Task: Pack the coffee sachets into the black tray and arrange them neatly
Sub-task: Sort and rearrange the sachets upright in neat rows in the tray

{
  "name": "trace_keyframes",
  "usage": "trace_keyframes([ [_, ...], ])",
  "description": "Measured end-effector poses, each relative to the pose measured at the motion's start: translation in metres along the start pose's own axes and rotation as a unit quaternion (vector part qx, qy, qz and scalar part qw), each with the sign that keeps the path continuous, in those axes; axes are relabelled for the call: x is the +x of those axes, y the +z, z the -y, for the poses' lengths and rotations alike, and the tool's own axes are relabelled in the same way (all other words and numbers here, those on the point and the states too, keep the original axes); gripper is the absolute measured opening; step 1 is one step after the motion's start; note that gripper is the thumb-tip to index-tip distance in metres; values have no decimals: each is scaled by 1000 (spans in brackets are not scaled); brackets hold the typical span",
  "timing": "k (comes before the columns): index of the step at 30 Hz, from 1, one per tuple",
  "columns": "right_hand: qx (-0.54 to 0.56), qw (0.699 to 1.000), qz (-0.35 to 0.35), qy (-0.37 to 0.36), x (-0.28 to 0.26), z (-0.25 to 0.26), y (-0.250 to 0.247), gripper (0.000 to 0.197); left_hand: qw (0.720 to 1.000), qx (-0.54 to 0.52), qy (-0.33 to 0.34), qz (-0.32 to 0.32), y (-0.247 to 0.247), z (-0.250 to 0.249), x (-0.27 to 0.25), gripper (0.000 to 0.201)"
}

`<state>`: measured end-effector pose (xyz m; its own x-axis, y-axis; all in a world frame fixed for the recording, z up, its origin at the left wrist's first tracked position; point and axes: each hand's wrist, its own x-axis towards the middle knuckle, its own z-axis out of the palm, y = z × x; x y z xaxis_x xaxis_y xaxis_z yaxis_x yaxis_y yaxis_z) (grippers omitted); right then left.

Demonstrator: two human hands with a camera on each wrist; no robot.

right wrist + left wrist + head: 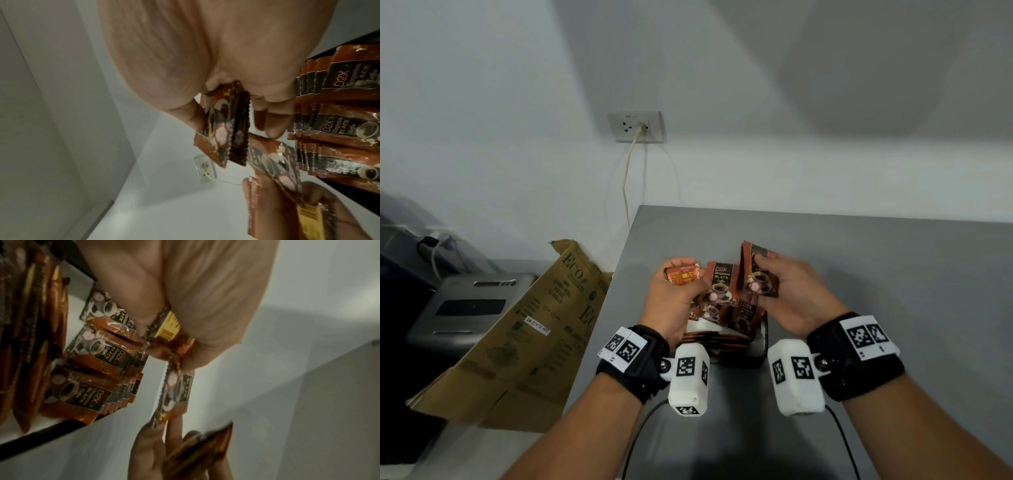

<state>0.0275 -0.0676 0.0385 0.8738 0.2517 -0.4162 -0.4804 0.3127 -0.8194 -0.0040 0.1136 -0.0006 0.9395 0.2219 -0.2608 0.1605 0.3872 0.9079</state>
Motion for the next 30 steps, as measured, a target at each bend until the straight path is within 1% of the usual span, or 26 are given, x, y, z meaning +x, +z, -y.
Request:
trace_keyframes([
  [2, -51, 999, 3, 0, 0, -3, 3, 17, 999, 32, 26, -5, 4, 3, -1, 39],
  [4, -116, 993, -3, -15, 1, -9, 10, 18, 999, 27, 20, 10, 9, 4, -3, 36],
  [6, -141, 989, -35, -33, 4, -12, 13, 19, 999, -17, -31, 30, 10, 0, -5, 30],
  [7, -133, 989, -52, -40, 5, -11, 10, 19, 996, -44, -61, 41, 9, -2, -5, 31],
  [9, -94, 994, -46, -44, 5, -6, 4, 13, 991, -79, -95, 59, 6, -7, -6, 33],
  [11, -54, 998, -28, -32, 1, 0, -2, 19, 991, -66, -95, 61, 4, -9, -6, 31],
  [14, -33, 999, -2, -31, -3, 0, -2, 24, 995, -32, -80, 49, 5, -6, -6, 29],
  [18, -66, 998, -6, -23, -3, -11, 9, 27, 998, 4, -50, 44, 10, 0, -4, 17],
  [20, -81, 996, -16, -26, -1, -16, 12, 27, 997, -4, -52, 56, 12, -3, -5, 9],
  [22, -69, 997, -22, -23, -1, -15, 12, 27, 994, -37, -84, 66, 11, -4, -5, 27],
  [23, -56, 998, -14, -18, 0, -15, 11, 27, 993, -41, -93, 68, 10, -4, -5, 29],
  [25, -32, 999, 1, -3, -1, -15, 12, 27, 993, -31, -91, 70, 8, -1, -4, 22],
  [28, -23, 1000, 7, 10, -1, -15, 11, 27, 996, -10, -70, 62, 9, 1, -4, 37],
  [30, -2, 1000, 4, -3, -1, -12, 7, 28, 997, -18, -70, 38, 7, 0, -2, 40],
])
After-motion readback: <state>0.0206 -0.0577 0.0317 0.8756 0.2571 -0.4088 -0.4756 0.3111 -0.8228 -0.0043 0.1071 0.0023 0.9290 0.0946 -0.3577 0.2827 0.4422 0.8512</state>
